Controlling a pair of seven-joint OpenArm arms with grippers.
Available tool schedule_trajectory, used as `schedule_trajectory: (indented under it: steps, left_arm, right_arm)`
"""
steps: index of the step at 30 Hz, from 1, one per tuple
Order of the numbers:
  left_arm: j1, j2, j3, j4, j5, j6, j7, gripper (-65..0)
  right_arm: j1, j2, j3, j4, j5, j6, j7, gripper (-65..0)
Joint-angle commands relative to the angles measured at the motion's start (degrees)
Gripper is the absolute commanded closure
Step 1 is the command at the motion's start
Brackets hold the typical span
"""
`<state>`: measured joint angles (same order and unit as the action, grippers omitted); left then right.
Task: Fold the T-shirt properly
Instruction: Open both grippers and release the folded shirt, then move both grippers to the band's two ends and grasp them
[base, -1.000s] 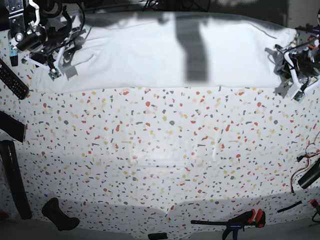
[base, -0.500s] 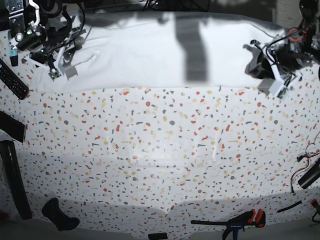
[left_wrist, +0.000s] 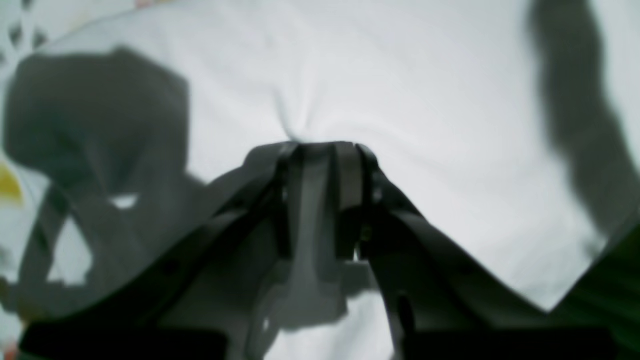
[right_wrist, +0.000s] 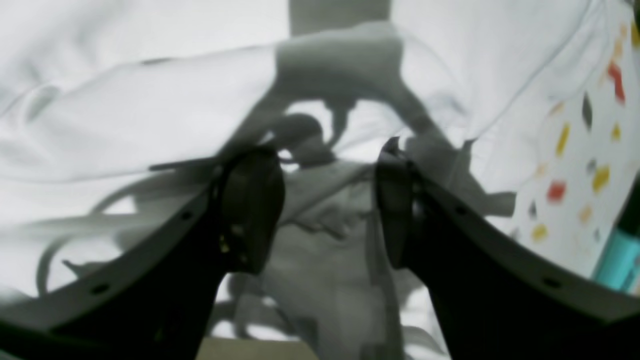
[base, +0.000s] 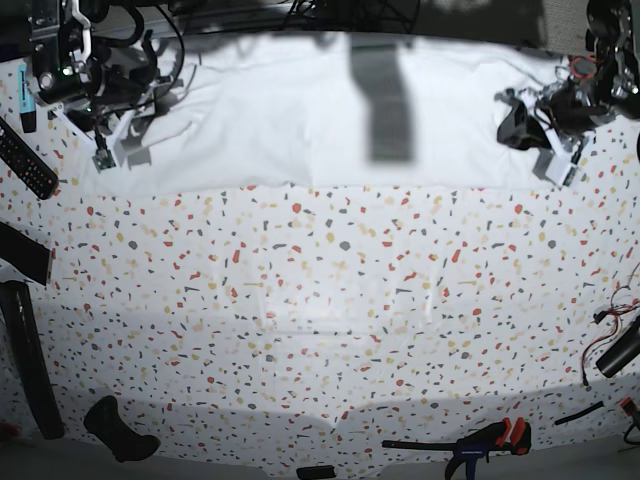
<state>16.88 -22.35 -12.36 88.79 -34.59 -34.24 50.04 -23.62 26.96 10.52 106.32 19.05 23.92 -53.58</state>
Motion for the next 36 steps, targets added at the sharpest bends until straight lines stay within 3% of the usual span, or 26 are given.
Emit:
schedule_trajectory:
  steps: [1,6,12,19,28,36]
  left_arm:
    - [-0.66,-0.35,0.09,-1.81,3.10,1.18,2.32,-11.7]
    - [-5.35,-0.35,0.09,-7.63,4.46,1.18,1.18,-11.7]
    - [-10.88,-0.37,0.09,-12.76,12.76,1.27,-2.40,-11.7]
    - [-18.49,-0.37,0.09,-20.31,13.14,1.25,-5.03,-11.7]
    - [-28.83,-0.42,0.09,-28.46,13.77,1.25,-5.64,-11.6]
    - [-32.22,-0.85,0.09,-30.69,13.79,1.22,-3.17,-11.7]
  right_arm:
    - [1.18,0.07,0.28,0.42,0.70,1.27,0.76,-33.2]
    - [5.97,-2.14,0.28,-3.65,0.70,2.97,0.61,-33.1]
    - [12.09,-2.67,0.28,-11.91,0.70,3.78,0.20,-33.2]
    - [20.02,-4.87,-1.88,-17.33,2.67,4.61,0.22,-33.2]
    - [29.81,-9.38,-9.64,-22.88,-4.61,4.59,0.96,-33.1]
    - [32.94,-8.63,-9.86,-26.10,-6.40,4.55,-2.56,-33.2]
